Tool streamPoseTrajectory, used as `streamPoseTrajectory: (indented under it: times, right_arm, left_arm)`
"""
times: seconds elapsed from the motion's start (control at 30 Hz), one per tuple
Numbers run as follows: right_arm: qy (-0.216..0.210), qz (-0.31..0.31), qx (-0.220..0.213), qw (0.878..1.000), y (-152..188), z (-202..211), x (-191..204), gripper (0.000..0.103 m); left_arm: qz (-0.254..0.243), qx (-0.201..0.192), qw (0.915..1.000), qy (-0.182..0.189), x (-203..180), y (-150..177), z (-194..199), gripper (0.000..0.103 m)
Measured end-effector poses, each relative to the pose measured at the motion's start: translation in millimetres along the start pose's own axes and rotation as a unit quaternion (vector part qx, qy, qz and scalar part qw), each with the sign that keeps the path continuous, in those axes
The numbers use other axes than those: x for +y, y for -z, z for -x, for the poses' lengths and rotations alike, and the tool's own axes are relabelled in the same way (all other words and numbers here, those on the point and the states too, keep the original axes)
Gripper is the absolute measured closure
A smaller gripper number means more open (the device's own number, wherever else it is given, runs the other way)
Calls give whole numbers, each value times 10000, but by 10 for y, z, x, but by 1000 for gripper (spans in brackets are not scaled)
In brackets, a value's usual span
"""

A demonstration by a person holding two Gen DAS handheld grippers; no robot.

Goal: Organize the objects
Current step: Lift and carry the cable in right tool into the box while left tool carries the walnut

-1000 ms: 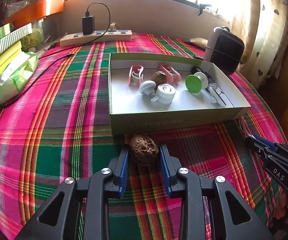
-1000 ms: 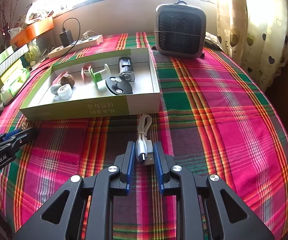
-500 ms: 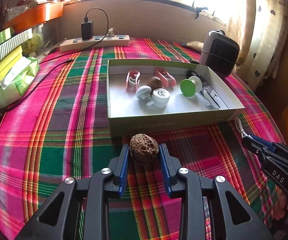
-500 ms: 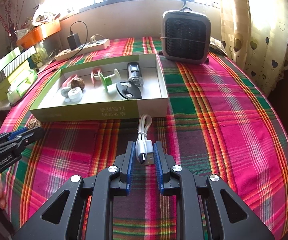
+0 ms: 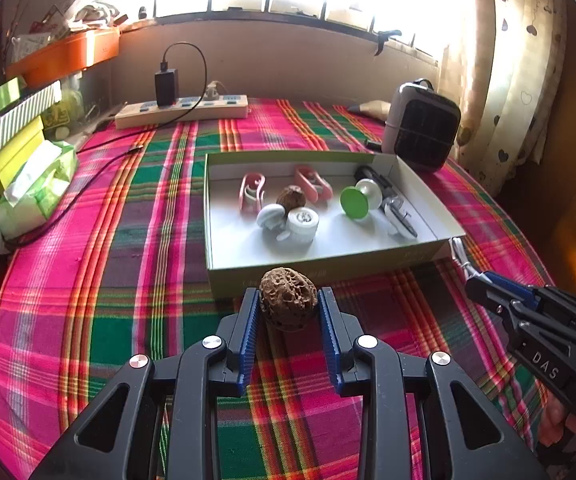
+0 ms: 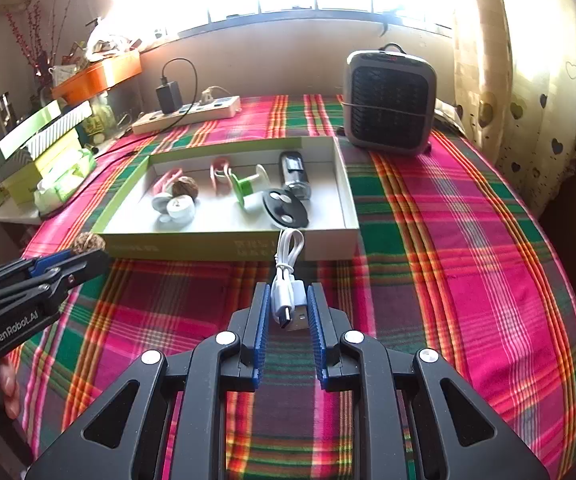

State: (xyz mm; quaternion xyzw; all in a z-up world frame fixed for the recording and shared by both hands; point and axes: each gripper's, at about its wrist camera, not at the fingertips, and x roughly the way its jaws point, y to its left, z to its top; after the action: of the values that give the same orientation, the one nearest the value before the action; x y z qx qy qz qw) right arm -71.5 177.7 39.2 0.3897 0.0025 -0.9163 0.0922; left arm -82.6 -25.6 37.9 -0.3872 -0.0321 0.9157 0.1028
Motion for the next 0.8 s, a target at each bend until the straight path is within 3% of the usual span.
streamPoseTrajectory:
  times: [0.8]
  right_arm:
    - [-517, 169, -61, 9985, -637, -289, 148, 83]
  left_arm:
    - [23, -91, 9999, -108, 146, -475, -256, 76]
